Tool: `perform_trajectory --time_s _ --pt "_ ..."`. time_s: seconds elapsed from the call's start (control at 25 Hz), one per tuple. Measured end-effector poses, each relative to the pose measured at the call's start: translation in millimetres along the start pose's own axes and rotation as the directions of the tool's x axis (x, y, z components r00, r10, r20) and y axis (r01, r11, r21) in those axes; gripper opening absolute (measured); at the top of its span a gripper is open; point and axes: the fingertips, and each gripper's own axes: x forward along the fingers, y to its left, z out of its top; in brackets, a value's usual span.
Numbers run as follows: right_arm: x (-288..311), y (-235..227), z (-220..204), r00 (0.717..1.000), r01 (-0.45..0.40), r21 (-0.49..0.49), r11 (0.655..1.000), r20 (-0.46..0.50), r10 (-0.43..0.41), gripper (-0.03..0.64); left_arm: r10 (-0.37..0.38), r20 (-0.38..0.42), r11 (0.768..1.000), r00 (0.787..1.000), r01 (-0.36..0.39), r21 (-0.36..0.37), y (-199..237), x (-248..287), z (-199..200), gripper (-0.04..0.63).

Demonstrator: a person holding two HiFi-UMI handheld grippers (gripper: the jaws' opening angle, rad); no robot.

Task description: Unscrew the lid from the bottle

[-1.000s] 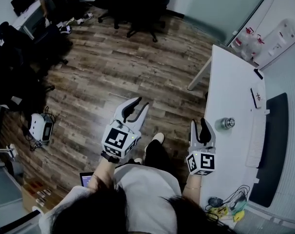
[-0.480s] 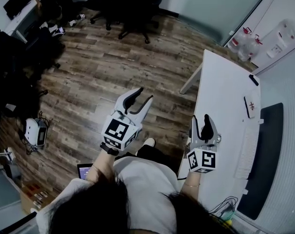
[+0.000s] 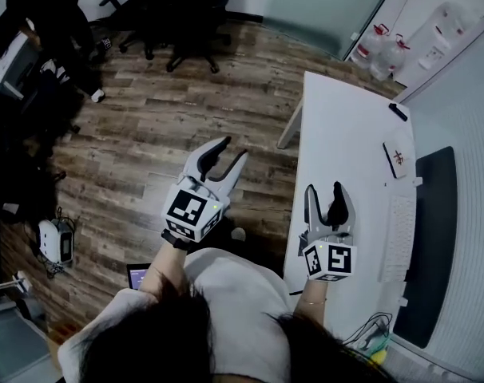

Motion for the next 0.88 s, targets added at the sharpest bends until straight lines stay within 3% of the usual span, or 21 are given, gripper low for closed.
perform_trajectory --time_s 0.24,0.32,0.4,0.52,0.68,0.76,0.88 --pt "-14 -45 -1 0.986 0.167 -0.005 0.986 0.002 -0.167 0.238 -0.173 -0.002 0.985 0.985 0.173 0.023 -31 58 2 0.172" --pt "-21 -65 -2 0.970 0.245 0.006 0.970 0.006 -0.245 0.242 -0.252 -0.003 0.967 0.968 0.252 0.026 -45 85 3 0.173" --pt "-33 -86 -1 0.939 0.343 0.027 0.939 0.012 -0.343 0.242 -0.352 -0.002 0.936 0.936 0.352 0.031 -64 113 5 0.173" --pt "-50 -118 -2 0.872 0.488 0.065 0.870 0.010 -0.490 0.242 -0.501 0.000 0.865 0.866 0.501 0.030 -98 159 8 0.173" --pt "-71 -160 -4 0.770 0.635 0.098 0.766 -0.009 -0.638 0.242 -0.657 -0.018 0.754 0.754 0.657 0.028 -148 216 6 0.183" --pt "-86 -176 -9 0.707 0.704 0.114 0.701 -0.014 -0.707 0.242 -0.729 -0.025 0.684 0.684 0.729 0.029 -174 239 6 0.190" --pt "-110 -189 -16 0.584 0.806 0.134 0.576 -0.032 -0.811 0.243 -0.832 -0.035 0.553 0.553 0.833 0.027 -211 263 5 0.192"
